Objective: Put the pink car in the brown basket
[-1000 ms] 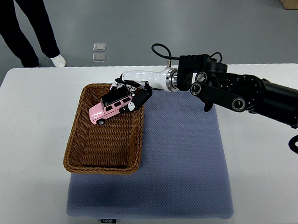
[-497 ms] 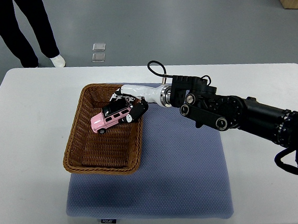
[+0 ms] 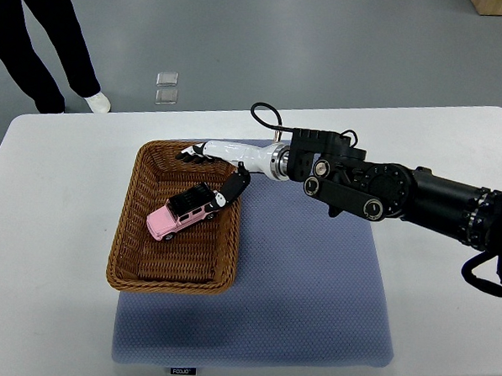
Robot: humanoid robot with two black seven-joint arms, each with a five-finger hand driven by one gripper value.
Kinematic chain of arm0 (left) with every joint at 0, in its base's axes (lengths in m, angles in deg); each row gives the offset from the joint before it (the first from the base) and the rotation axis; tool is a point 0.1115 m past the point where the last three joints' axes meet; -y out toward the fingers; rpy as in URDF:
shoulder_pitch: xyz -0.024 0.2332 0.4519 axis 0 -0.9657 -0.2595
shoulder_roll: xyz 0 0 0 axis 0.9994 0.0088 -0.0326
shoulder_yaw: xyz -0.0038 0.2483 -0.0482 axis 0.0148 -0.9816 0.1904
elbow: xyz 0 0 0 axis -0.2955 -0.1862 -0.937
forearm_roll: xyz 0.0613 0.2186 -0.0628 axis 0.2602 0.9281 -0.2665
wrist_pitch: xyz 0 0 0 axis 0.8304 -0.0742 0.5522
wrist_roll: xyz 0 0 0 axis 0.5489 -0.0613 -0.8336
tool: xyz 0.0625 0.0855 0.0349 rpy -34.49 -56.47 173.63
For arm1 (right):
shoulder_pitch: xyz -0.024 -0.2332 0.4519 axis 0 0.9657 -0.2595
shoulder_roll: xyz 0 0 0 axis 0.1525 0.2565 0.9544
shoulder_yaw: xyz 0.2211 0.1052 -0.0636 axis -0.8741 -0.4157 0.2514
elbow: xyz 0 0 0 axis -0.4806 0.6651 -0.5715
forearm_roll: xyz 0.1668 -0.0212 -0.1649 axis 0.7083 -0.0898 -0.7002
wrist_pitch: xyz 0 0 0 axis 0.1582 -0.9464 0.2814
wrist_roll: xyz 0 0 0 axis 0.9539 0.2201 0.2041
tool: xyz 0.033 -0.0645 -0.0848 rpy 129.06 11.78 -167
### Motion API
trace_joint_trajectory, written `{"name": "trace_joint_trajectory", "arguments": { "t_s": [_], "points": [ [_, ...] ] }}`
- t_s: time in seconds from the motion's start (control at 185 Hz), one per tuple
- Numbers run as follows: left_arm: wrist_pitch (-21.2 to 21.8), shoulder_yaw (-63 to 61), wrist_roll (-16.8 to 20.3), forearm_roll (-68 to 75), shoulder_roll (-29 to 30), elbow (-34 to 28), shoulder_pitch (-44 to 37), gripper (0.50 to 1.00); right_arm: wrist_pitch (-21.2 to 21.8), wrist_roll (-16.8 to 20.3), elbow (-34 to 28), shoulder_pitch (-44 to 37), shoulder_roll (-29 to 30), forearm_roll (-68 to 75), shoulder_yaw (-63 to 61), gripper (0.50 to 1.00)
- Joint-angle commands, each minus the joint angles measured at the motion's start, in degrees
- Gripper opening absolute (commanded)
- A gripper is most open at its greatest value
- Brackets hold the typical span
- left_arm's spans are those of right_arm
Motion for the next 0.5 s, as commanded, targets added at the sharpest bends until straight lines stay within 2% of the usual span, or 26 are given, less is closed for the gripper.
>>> {"name": "trace_joint_trajectory", "arguments": {
  "t_s": [0.0, 0.114, 0.254, 0.492],
  "points": [
    [0.0, 0.0, 0.0, 0.0, 0.0, 0.0, 0.0, 1.000, 0.6, -0.1, 0.0, -0.5, -0.1, 0.4, -5.2, 0.913],
    [0.0, 0.0, 0.0, 0.0, 0.0, -0.1, 0.0, 1.000, 1.9, -0.1, 0.0, 1.0, -2.2, 3.0, -15.8, 0.913],
    [0.0, 0.0, 0.0, 0.0, 0.0, -0.1, 0.0, 1.000, 4.8, 0.0, 0.0, 6.9, -5.1, 13.1, -29.2, 0.913],
    [0.0, -0.1, -0.1, 0.0, 0.0, 0.0, 0.0, 1.000, 6.6, -0.1, 0.1, 17.4, -4.8, 32.1, -43.5, 0.913]
  ]
}}
